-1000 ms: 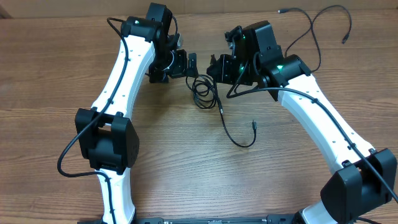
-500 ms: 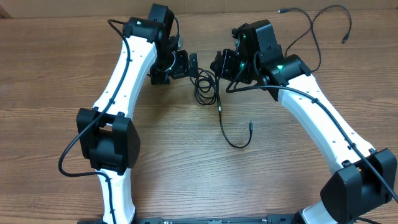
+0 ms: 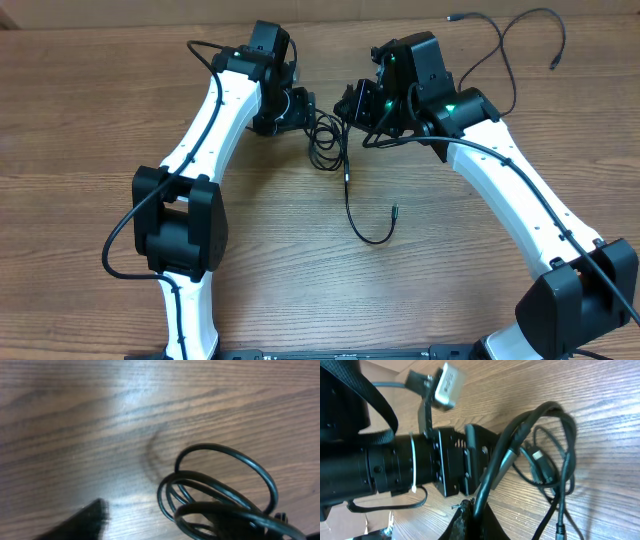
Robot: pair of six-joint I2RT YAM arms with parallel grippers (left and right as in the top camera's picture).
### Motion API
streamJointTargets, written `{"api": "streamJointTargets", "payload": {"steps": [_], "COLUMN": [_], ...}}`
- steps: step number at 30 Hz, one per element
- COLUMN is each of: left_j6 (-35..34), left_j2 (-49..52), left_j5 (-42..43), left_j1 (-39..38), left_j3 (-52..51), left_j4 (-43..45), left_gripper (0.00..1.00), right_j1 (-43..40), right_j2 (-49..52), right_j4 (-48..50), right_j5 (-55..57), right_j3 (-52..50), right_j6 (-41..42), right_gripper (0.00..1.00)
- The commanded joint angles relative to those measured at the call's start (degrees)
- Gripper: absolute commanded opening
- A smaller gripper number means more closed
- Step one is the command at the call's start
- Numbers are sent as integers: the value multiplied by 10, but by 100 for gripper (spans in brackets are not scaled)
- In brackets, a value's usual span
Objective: Untangle cables
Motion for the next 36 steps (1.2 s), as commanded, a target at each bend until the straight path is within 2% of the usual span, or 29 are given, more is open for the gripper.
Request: {"api": "streamJointTargets", "payload": {"steps": [1,3,4,6,9,13,20,23,26,27,36], "left_j6": [6,7,7,7,7,12,96,99,99,99,96], "left_j2": [-7,-7,-7,-7,-7,-7,-7,-7,-7,-7,-12], "left_j5": [-7,-7,-7,-7,-6,16,99,99,97,97,98], "left_j1": [0,0,0,-1,-5,-10,-12,-12,-12,-12,-3], "left_j3": [-3,-3,-3,-3,-3,-3,-3,-3,-3,-3,12], "left_j4": [6,5,5,6,7,10,13,18,25,27,10], "left_gripper": [48,35,33,35,50,54,50,36,8,4,4], "right_j1": [1,1,1,1,1,1,1,1,1,1,-4], "right_j2": [-2,-2,-2,-2,-2,-2,-2,-2,-2,-2,-2], "right_j4": [1,-3,-4,-2,1,0,6,6,5,5,-19], "right_j5": [-7,-7,-11,-31,-46,-49,-89,-89,-89,-87,-38], "right_j3": [2,2,2,2,2,2,2,2,2,2,2], "right_j6": [2,2,2,2,2,2,2,2,2,2,-2], "right_gripper": [4,4,4,4,4,4,4,4,4,4,5]}}
